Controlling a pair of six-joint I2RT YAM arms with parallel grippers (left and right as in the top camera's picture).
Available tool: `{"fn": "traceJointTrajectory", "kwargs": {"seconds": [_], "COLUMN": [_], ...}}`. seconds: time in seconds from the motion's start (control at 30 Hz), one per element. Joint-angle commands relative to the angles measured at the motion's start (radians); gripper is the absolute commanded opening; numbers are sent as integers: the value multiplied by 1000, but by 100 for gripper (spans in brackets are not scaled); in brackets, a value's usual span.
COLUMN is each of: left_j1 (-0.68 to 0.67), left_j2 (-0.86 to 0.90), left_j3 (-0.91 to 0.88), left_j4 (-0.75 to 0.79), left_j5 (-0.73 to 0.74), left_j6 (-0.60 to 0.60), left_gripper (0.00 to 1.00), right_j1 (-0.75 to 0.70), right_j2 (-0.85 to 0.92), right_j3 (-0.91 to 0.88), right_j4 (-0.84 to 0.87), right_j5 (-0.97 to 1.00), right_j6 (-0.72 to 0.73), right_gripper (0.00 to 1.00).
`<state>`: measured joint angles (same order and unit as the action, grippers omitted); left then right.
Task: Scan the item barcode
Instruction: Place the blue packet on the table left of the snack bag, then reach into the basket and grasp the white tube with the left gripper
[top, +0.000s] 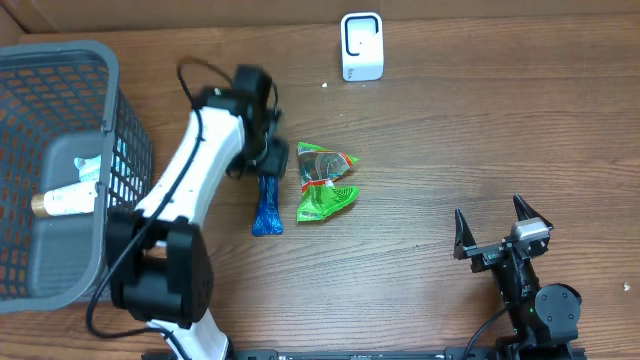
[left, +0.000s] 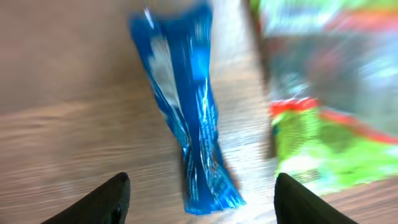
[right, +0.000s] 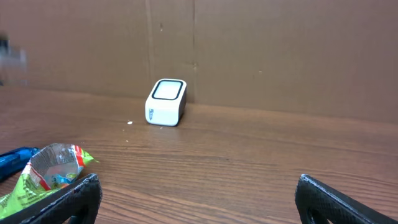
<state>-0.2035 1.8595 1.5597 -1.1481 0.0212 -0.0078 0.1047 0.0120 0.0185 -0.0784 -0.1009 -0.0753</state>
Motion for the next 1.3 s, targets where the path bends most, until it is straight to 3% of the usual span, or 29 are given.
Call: {"fn": "traceJointTrajectory", "kwargs": {"seconds": [0.0, 0.13, 0.27, 0.43, 0.6, 0.7, 0.97, 1.27], "left_j1": [0, 40, 148, 419, 711, 815, 869, 866], "left_j2": [-125, -199, -276, -336, -319, -292, -138, 69], "left_j3": [252, 432, 495, 494, 447, 386, 154, 64], "left_j4": [-86, -175, -237, -301, -283, -231, -30, 76], "left_j5": [-18, -76, -134, -143, -100, -43, -18, -22], "left_j6": [-95, -240, -360, -448, -478, -505, -593, -670], "left_gripper": [66, 67, 68, 90, 94, 95, 93, 91], "right_j1": [-4, -4, -4, -4, -4, -4, -4, -4], "right_j2": [-9, -9, -9, -9, -9, -9, -9, -9], "right_j3": [-11, -11, -11, -11, -11, -11, -11, -11], "right_j4": [5, 4, 5, 5, 4, 5, 4, 5], "right_j5": [-5, -5, -5, -5, -5, -5, -5, -5], "right_j6": [-1, -1, -1, -1, -1, -1, -1, -1], "right_gripper": [100, 100, 100, 100, 100, 100, 100, 100]}}
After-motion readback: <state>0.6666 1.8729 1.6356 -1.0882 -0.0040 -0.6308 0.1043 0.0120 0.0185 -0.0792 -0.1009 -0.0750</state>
